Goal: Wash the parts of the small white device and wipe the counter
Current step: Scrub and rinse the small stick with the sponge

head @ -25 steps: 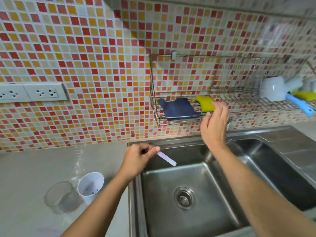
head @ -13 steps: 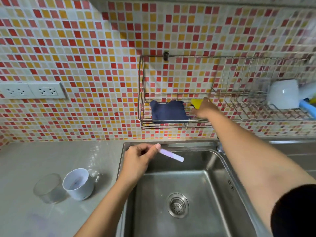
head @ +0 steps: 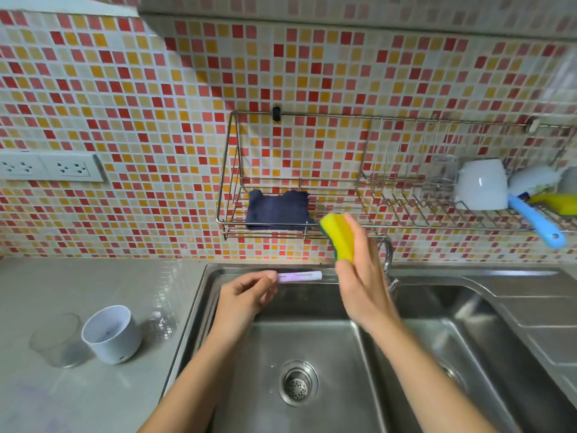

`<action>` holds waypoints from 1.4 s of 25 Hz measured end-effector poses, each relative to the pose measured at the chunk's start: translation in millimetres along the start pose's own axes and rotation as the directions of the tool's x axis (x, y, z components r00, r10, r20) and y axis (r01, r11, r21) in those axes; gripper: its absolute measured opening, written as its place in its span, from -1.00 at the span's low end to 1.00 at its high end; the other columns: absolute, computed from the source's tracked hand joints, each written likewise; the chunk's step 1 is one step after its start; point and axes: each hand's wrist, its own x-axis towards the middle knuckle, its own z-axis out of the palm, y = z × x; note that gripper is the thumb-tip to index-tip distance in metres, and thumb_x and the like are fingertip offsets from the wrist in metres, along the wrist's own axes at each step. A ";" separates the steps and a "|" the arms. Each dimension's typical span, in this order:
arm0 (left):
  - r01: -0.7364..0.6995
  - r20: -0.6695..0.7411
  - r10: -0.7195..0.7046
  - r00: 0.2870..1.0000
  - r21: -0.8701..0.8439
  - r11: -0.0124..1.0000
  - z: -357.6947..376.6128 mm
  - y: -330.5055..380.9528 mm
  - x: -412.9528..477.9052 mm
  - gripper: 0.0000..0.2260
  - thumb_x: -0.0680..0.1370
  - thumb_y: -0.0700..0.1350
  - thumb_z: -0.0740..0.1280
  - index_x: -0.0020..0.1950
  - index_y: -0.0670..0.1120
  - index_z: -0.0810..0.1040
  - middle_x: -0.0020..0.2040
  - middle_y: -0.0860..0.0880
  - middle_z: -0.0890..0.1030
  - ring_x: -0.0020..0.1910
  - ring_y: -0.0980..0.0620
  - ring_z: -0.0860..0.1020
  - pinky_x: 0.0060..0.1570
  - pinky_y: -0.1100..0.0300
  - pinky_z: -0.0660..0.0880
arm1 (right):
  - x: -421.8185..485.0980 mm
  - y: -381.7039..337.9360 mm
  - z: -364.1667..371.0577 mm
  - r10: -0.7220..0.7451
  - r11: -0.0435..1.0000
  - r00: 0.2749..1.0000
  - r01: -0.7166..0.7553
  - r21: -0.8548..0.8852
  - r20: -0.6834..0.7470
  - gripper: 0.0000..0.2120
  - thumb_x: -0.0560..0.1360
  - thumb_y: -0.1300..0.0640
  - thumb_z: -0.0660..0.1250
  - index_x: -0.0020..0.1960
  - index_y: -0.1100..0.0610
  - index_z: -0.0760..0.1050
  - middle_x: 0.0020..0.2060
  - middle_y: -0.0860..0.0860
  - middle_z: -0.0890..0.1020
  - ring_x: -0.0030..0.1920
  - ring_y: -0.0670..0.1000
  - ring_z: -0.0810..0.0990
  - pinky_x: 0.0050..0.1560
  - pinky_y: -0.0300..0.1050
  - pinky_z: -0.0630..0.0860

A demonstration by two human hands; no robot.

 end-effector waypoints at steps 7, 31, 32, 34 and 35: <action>0.260 0.095 -0.252 0.963 -0.075 0.963 34.5 -10.7 -22.8 -0.90 0.49 -0.32 0.32 -0.11 -0.32 0.62 -0.40 -0.10 0.57 -0.44 0.10 0.50 -0.41 0.37 0.49 | -61.1 53.3 24.8 -0.065 0.893 0.995 0.089 -0.441 0.070 -0.48 0.58 -0.19 -0.16 0.51 -0.10 -0.01 -0.13 0.03 0.27 -0.32 0.07 0.41 -0.27 -0.04 0.47; -0.244 0.220 0.148 0.964 0.518 0.820 5.1 -27.6 -41.0 -0.87 0.44 -0.08 0.45 -0.02 -0.01 0.68 -0.07 0.13 0.68 -0.08 0.27 0.62 0.03 0.34 0.49 | -90.5 40.9 29.8 0.105 0.846 0.994 -0.098 -0.524 -0.016 -0.45 0.54 -0.11 -0.11 0.50 0.00 0.11 0.00 0.16 0.45 -0.27 0.10 0.55 -0.33 -0.21 0.27; -0.276 0.225 0.180 0.958 0.536 0.798 4.7 -28.3 -41.9 -0.85 0.44 -0.08 0.45 0.00 -0.03 0.68 -0.08 0.12 0.68 -0.09 0.29 0.61 0.00 0.37 0.50 | -92.2 41.7 30.0 0.110 0.838 0.994 -0.097 -0.537 -0.007 -0.45 0.54 -0.11 -0.11 0.49 0.00 0.12 -0.02 0.15 0.45 -0.27 0.10 0.55 -0.34 -0.21 0.27; -0.330 0.231 0.239 0.943 0.561 0.760 4.4 -31.2 -42.9 -0.84 0.45 -0.12 0.44 0.02 -0.05 0.68 -0.11 0.15 0.67 -0.10 0.29 0.60 -0.06 0.44 0.49 | -93.2 38.2 30.5 0.168 0.854 0.985 -0.168 -0.492 -0.044 -0.44 0.53 -0.13 -0.15 0.50 -0.01 0.07 0.08 0.20 0.44 -0.20 0.12 0.54 -0.29 -0.18 0.33; -0.345 0.228 0.261 0.938 0.560 0.753 5.0 -32.3 -43.2 -0.85 0.46 -0.13 0.43 0.01 -0.05 0.68 -0.13 0.18 0.65 -0.11 0.30 0.60 -0.08 0.46 0.49 | -94.0 37.7 30.5 0.147 0.861 0.989 -0.145 -0.487 -0.034 -0.44 0.54 -0.12 -0.12 0.50 0.00 0.09 0.06 0.20 0.45 -0.22 0.11 0.54 -0.30 -0.18 0.35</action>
